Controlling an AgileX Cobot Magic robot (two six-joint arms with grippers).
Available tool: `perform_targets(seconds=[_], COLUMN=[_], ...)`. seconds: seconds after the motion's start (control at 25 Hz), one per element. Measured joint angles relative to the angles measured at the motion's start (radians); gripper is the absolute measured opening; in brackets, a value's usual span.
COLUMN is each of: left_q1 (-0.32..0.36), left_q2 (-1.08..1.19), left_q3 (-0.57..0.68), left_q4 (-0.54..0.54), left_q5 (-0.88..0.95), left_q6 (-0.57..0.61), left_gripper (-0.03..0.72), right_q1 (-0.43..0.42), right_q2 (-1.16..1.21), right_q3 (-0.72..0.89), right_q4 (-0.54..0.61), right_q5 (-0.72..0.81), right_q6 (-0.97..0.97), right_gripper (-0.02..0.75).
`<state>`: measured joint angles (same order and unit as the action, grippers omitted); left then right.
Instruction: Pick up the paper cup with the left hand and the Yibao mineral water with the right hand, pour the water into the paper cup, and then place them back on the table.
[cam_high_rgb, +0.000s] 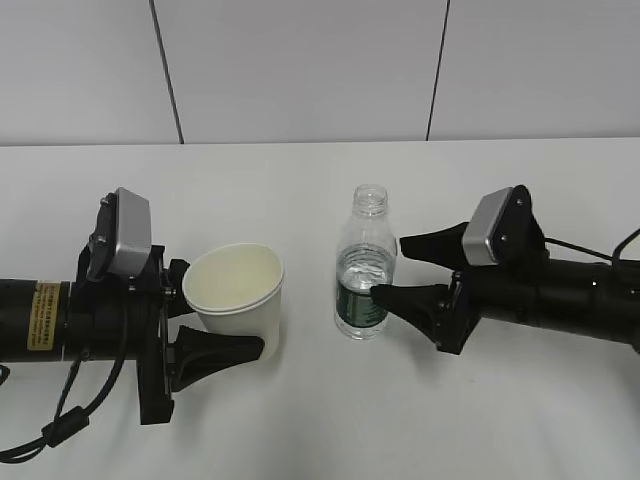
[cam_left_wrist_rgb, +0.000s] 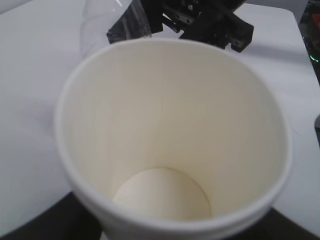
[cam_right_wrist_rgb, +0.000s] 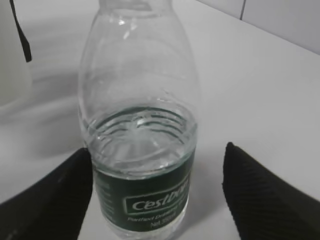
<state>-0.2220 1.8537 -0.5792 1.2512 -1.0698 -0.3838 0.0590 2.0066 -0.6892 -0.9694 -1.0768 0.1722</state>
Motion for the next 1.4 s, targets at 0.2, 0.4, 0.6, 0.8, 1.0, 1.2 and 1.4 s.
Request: perform_targets(seconds=[0.2,0.4,0.6,0.8,1.0,1.2,1.4], left_q1=[0.000,0.000,0.000,0.000,0.000,0.000,0.000], left_q2=[0.000,0.000,0.000,0.000,0.000,0.000,0.000], left_q3=[0.000,0.000,0.000,0.000,0.000,0.000,0.000], left_q4=[-0.009,-0.014,-0.017,-0.018,-0.020,-0.020,-0.020], left_q5=[0.000,0.000,0.000,0.000,0.000,0.000,0.000], left_q6=[0.000,0.000,0.000,0.000,0.000,0.000,0.000], left_gripper=[0.431,0.431,0.431,0.431,0.431,0.431,0.431], right_q1=[0.033,0.065,0.102,0.108,0.108,0.108,0.108], right_q2=[0.021,0.075,0.110,0.132,0.160,0.166,0.166], right_q3=[-0.050,-0.077,-0.104,-0.109,-0.123,-0.125,-0.125], right_q4=[0.019,0.029,0.071,0.147,0.151,0.157,0.157], right_q5=[0.038,0.040,0.038,0.029,0.008,-0.001,-0.001], right_q6=[0.028,0.055,0.055,0.057,0.057,0.057,0.057], right_gripper=[0.593,0.593,0.593,0.593,0.593,0.593,0.593])
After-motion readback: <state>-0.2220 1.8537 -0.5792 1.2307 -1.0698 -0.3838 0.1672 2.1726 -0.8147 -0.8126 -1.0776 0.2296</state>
